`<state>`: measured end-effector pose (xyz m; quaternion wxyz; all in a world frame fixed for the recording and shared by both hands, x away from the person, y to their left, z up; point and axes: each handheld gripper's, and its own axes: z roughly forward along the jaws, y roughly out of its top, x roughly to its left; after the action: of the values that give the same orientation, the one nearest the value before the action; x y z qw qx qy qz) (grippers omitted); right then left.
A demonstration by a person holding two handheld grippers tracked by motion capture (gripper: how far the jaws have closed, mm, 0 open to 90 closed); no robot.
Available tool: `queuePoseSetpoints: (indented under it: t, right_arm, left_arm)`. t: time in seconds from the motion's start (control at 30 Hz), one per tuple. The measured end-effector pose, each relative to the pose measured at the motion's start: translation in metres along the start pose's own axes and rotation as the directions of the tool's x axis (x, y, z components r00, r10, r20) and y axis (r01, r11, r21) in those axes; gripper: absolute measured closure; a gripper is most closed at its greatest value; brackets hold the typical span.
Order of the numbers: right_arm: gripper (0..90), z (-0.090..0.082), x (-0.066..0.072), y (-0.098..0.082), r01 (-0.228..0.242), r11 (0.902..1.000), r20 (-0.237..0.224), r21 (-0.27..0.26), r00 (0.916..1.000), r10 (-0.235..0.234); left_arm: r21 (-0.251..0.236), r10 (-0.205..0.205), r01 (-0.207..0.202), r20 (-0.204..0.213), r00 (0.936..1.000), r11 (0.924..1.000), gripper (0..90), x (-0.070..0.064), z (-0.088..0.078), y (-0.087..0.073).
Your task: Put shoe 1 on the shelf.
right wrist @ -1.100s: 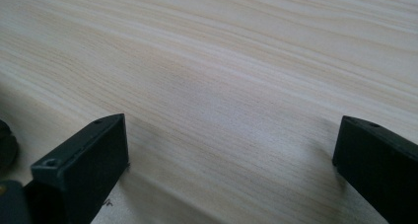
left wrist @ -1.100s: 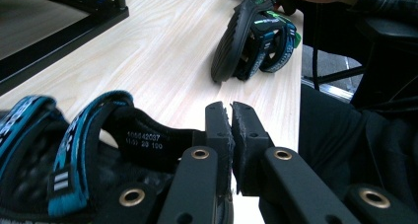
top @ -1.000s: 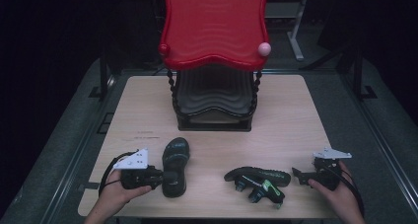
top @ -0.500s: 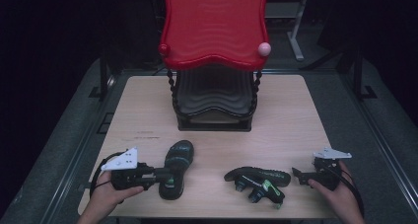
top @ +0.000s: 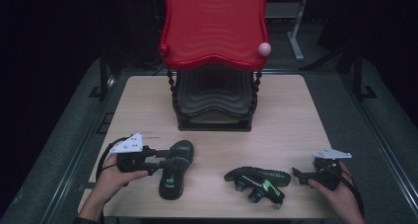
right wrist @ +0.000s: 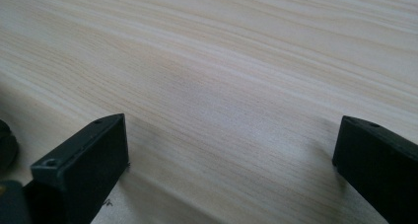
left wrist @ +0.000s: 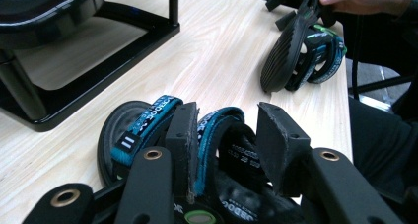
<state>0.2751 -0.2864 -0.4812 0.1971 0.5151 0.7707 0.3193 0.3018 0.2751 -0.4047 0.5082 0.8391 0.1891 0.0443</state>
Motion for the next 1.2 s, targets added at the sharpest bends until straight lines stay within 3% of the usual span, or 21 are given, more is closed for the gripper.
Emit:
queuePoseSetpoints:
  t: [0.5,0.6,0.73,1.2]
  right_arm:
    - [0.0,0.000,0.000,0.000,-0.002,1.0000,0.000,0.001,1.0000,0.002]
    - [0.0,0.000,0.000,0.000,0.000,1.0000,0.000,0.000,1.0000,0.000]
    - [0.0,0.000,0.000,0.000,-0.002,1.0000,0.000,0.001,1.0000,0.002]
    - [0.0,0.000,0.000,0.000,-0.001,1.0000,-0.001,0.001,1.0000,0.001]
  left_arm:
    - [0.094,-0.032,0.029,0.033,0.9989,0.9952,50.9,0.012,0.033,-0.015]
    - [0.085,-0.037,0.033,0.045,0.9983,0.9958,55.2,0.012,0.036,-0.017]
    - [0.072,-0.038,0.036,0.029,0.9988,0.9967,63.2,0.015,0.034,-0.019]
    - [0.002,-0.110,0.110,0.060,0.9922,0.9940,67.7,0.017,0.029,-0.017]
